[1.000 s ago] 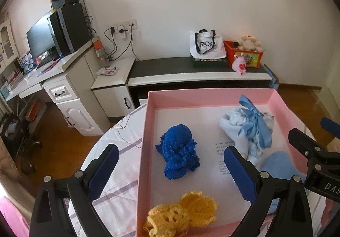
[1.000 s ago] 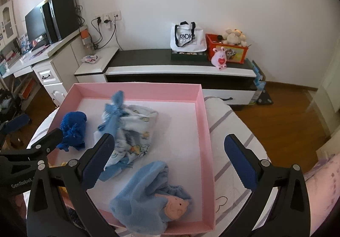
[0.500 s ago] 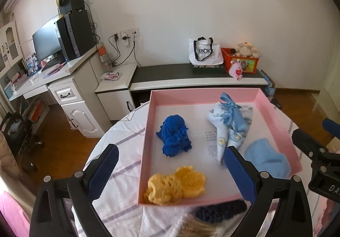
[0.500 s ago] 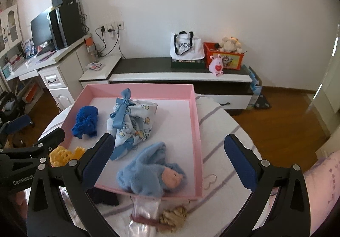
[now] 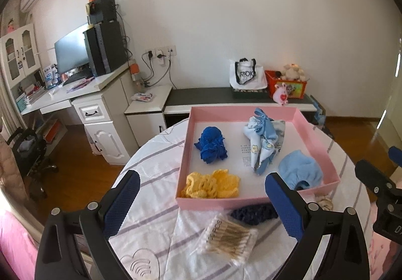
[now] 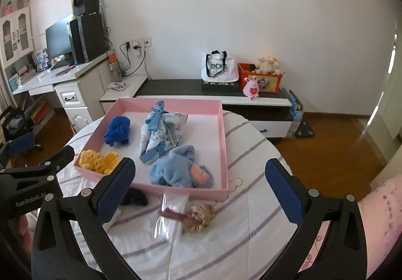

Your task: Organize soft objects

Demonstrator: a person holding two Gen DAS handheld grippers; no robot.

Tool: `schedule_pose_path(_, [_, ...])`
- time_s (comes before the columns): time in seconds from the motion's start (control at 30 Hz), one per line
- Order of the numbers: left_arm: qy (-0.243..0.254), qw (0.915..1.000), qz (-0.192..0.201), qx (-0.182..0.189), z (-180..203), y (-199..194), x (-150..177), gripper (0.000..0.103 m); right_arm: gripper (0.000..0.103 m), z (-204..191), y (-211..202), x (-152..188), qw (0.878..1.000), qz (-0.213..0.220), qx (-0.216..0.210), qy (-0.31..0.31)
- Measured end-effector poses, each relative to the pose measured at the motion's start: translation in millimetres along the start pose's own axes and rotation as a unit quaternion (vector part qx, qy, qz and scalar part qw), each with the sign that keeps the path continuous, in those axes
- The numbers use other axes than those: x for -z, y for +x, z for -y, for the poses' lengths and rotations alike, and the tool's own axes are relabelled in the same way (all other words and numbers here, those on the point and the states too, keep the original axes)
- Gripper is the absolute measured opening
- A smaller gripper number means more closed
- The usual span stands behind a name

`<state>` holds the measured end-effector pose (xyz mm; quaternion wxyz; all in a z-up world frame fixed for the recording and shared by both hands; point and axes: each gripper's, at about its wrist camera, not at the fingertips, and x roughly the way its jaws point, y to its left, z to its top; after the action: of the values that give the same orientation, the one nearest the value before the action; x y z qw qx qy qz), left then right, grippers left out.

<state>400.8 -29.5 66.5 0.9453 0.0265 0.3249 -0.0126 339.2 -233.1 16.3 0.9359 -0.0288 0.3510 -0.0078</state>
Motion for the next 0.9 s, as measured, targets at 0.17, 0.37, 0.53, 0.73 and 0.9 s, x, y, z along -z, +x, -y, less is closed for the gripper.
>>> schedule_pose_path(0.17, [-0.003, 0.9998, 0.02, -0.006, -0.3, -30.3, 16.1, 0.101, 0.103, 0.0, -19.7, 11.4, 1.0, 0.01, 0.011, -0.003])
schedule_pose_path(0.37, [-0.011, 0.999, 0.044, -0.005, -3.8, -67.8, 39.4, 0.103, 0.103, -3.2, -51.2, 26.3, 1.0, 0.027, 0.012, -0.006])
schedule_pose_path(0.53, [-0.019, 0.998, 0.06, -0.003, -7.4, -94.9, 56.1, 0.103, 0.103, -4.5, -87.6, 36.1, 0.998, 0.06, -0.002, 0.0])
schedule_pose_path(0.73, [-0.032, 0.9953, 0.091, -0.001, -13.2, -134.8, 74.1, 0.103, 0.103, -9.4, -123.8, 43.2, 0.995, 0.1, -0.001, -0.007])
schedule_pose_path(0.9, [-0.03, 0.9913, 0.128, -0.002, -13.1, -171.0, 90.6, 0.103, 0.103, -14.4, -149.1, 49.7, 0.992, 0.128, 0.0, -0.017])
